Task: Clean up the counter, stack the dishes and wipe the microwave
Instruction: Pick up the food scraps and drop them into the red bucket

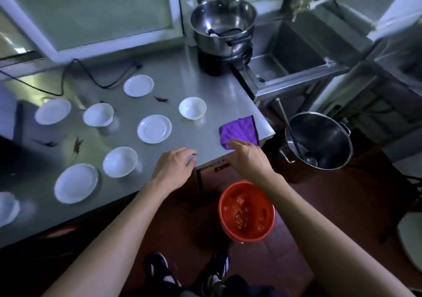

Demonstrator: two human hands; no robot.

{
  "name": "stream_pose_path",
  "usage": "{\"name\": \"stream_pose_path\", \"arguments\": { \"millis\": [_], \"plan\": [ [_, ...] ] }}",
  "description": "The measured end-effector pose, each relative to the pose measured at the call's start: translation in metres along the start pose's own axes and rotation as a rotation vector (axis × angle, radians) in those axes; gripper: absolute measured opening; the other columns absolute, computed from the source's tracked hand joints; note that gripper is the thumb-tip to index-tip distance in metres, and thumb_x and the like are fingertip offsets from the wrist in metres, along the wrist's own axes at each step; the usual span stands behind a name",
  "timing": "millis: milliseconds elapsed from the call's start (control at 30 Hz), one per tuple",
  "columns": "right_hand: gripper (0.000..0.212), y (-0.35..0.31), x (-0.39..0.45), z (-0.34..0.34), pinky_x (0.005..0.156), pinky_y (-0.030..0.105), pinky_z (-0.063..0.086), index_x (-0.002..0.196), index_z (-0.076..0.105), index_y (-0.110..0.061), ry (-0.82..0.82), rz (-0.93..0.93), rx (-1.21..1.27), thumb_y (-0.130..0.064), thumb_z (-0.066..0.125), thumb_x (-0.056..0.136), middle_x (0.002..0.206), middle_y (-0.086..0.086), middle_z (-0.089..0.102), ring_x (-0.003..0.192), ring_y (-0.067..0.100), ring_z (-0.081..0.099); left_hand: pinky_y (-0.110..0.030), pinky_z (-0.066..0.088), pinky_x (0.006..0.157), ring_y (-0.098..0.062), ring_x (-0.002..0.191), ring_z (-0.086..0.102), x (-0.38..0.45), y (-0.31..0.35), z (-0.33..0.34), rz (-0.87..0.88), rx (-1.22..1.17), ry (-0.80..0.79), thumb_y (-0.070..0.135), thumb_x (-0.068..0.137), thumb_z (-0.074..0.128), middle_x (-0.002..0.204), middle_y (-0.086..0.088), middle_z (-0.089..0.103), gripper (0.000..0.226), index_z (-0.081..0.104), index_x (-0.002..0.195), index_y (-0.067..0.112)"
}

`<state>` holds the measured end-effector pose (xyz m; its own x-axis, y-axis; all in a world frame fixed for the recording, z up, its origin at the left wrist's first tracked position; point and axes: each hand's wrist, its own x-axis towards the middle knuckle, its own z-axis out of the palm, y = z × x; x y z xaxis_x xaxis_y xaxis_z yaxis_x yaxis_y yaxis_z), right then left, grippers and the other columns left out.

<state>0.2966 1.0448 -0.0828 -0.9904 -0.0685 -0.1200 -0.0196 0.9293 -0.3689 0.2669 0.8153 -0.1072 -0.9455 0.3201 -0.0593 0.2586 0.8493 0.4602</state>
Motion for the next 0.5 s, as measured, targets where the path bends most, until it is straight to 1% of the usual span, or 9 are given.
{"name": "stream_pose_path", "arguments": {
  "millis": [100, 200, 333, 433, 500],
  "plan": [
    [0.048, -0.051, 0.022, 0.013, 0.099, 0.046, 0.045, 0.141, 0.052, -0.021, -0.016, -0.11, 0.001, -0.035, 0.061, 0.095, 0.141, -0.001, 0.057, 0.123, 0.028, 0.057, -0.037, 0.05, 0.091, -0.024, 0.111, 0.062, -0.024, -0.043, -0.026, -0.098, -0.01, 0.061, 0.03, 0.096, 0.06, 0.119, 0.003, 0.069, 0.025, 0.07, 0.118, 0.023],
    [0.05, -0.105, 0.039, 0.034, 0.101, 0.044, 0.044, 0.143, 0.049, -0.021, -0.076, -0.224, -0.019, -0.036, 0.059, 0.096, 0.142, -0.001, 0.055, 0.124, 0.028, 0.056, -0.043, 0.05, 0.091, -0.026, 0.114, 0.061, -0.057, -0.09, -0.048, -0.186, -0.025, 0.1, 0.028, 0.095, 0.061, 0.119, -0.001, 0.07, 0.026, 0.07, 0.118, 0.019],
    [0.05, -0.184, 0.054, 0.066, 0.1, 0.041, 0.042, 0.143, 0.049, -0.023, -0.141, -0.353, -0.053, -0.036, 0.059, 0.096, 0.144, -0.003, 0.054, 0.127, 0.026, 0.054, -0.039, 0.052, 0.08, -0.027, 0.105, 0.063, -0.114, -0.151, -0.075, -0.304, -0.022, 0.179, 0.028, 0.094, 0.061, 0.112, 0.0, 0.071, 0.024, 0.07, 0.116, 0.022],
    [0.054, -0.245, 0.053, 0.089, 0.098, 0.042, 0.044, 0.146, 0.045, -0.023, -0.165, -0.442, -0.06, -0.035, 0.06, 0.095, 0.145, -0.002, 0.054, 0.125, 0.028, 0.055, -0.04, 0.053, 0.079, -0.029, 0.103, 0.063, -0.159, -0.195, -0.095, -0.386, -0.012, 0.221, 0.028, 0.094, 0.061, 0.112, -0.002, 0.071, 0.023, 0.07, 0.114, 0.021],
    [0.057, -0.286, 0.052, 0.102, 0.102, 0.042, 0.042, 0.149, 0.041, -0.023, -0.187, -0.491, -0.064, -0.034, 0.059, 0.096, 0.148, -0.001, 0.051, 0.128, 0.028, 0.052, -0.042, 0.053, 0.081, -0.031, 0.103, 0.064, -0.188, -0.223, -0.108, -0.437, -0.02, 0.252, 0.026, 0.093, 0.063, 0.114, -0.004, 0.071, 0.024, 0.071, 0.115, 0.02]
  ]
}}
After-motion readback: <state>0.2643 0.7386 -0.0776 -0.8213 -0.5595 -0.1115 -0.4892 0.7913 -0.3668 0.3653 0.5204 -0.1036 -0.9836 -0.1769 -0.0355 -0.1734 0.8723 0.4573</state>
